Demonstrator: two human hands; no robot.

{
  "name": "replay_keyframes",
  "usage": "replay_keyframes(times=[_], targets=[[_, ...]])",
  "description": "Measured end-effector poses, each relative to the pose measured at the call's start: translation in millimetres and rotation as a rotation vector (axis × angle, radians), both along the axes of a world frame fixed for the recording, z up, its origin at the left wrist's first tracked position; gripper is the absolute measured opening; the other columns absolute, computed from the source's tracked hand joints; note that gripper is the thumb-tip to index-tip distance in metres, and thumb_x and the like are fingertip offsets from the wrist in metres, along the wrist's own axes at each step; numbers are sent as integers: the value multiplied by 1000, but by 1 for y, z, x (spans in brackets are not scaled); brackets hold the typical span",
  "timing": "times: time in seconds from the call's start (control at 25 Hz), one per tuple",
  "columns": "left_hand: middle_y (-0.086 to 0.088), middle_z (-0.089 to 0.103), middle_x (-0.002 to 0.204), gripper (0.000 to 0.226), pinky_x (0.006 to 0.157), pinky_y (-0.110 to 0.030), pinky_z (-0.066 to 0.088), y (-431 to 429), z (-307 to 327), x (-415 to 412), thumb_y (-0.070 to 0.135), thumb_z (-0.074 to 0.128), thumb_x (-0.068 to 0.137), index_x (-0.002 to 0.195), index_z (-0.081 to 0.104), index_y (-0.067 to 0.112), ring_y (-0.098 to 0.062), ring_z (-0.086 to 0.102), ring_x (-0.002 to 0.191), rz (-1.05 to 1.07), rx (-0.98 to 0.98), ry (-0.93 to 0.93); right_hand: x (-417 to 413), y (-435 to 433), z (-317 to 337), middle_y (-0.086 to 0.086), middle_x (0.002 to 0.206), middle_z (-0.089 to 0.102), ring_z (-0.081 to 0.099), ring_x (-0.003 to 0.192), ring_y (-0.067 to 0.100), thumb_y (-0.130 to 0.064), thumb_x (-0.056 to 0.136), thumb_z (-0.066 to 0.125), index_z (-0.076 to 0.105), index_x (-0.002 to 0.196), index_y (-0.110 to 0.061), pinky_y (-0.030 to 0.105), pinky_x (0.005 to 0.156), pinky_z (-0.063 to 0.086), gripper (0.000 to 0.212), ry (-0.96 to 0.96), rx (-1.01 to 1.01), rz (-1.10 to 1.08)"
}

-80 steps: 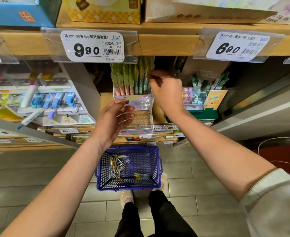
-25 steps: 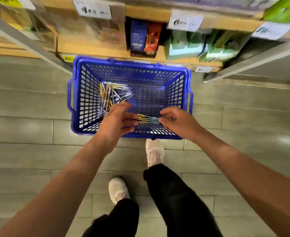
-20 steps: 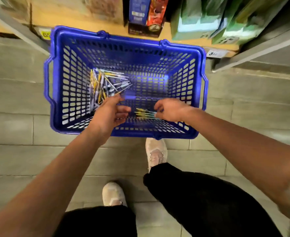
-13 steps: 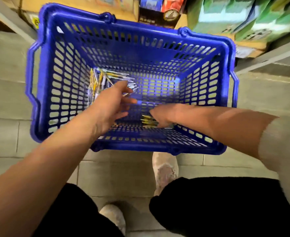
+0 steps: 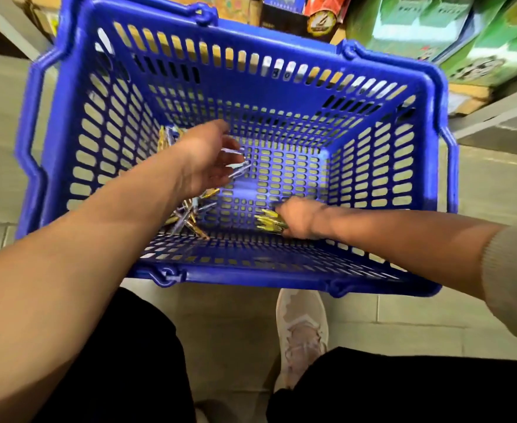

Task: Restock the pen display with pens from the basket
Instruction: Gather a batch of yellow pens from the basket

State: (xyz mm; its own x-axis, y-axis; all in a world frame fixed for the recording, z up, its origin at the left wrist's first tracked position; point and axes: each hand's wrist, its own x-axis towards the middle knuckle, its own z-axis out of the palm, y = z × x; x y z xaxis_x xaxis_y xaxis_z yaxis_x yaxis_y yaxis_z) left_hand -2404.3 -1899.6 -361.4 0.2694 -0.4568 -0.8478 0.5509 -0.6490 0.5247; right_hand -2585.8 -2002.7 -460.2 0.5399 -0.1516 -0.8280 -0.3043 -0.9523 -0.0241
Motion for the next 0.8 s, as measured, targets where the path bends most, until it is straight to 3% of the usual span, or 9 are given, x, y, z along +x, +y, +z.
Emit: replay_keyframes(times=[0.16, 0.24, 0.32, 0.44, 0.52, 0.64, 0.8], targets=[[-3, 67, 83, 36, 70, -31, 45, 2, -11, -8, 42, 37, 106, 89, 58, 18, -21, 56, 74, -136, 74, -43, -7, -13, -15, 3, 103, 66, 64, 87, 20, -46, 86, 74, 58, 130, -12, 30, 66, 54, 58, -3, 61, -158], [-3, 68, 85, 36, 72, -32, 46, 4, -13, -9, 42, 39, 106, 91, 59, 17, -21, 57, 77, -136, 84, -57, -5, -17, -17, -5, 89, 58, 59, 79, 15, -45, 84, 75, 57, 132, -15, 23, 55, 41, 59, -5, 94, -226], [-3, 67, 86, 34, 70, -31, 45, 7, -14, -11, 40, 39, 106, 91, 58, 17, -21, 55, 76, -152, 94, -64, -4, -21, -17, -6, 93, 60, 60, 84, 14, -40, 86, 75, 59, 131, -17, 24, 64, 43, 53, -2, 113, -246], [-5, 68, 97, 26, 70, -30, 46, 12, -16, -18, 33, 40, 107, 101, 58, 15, -22, 55, 84, -213, 134, -103, 1, -27, -10, -2, 115, 70, 64, 102, 15, -36, 91, 70, 62, 131, -17, 27, 82, 49, 45, 6, 107, -224], [-5, 69, 109, 22, 80, -34, 51, 14, -16, -23, 28, 43, 106, 111, 60, 13, -21, 58, 94, -233, 135, -135, 10, -29, 0, 1, 110, 73, 68, 99, 17, -38, 91, 70, 65, 124, -16, 33, 91, 54, 40, -62, 97, -236], [-1, 64, 113, 18, 95, -36, 49, 12, -16, -28, 28, 46, 107, 112, 59, 17, -18, 61, 98, -222, 119, -121, 31, -25, 19, -7, 79, 72, 69, 68, 7, -36, 82, 81, 64, 93, -24, 31, 79, 56, 23, -326, 332, -612], [-6, 76, 101, 18, 101, -41, 52, 11, -14, -34, 24, 50, 106, 108, 65, 13, -23, 74, 92, -129, 73, 17, 52, 5, 33, -4, 74, 73, 74, 75, 11, -13, 83, 82, 68, 90, -19, 29, 77, 62, 17, -511, 768, -959]])
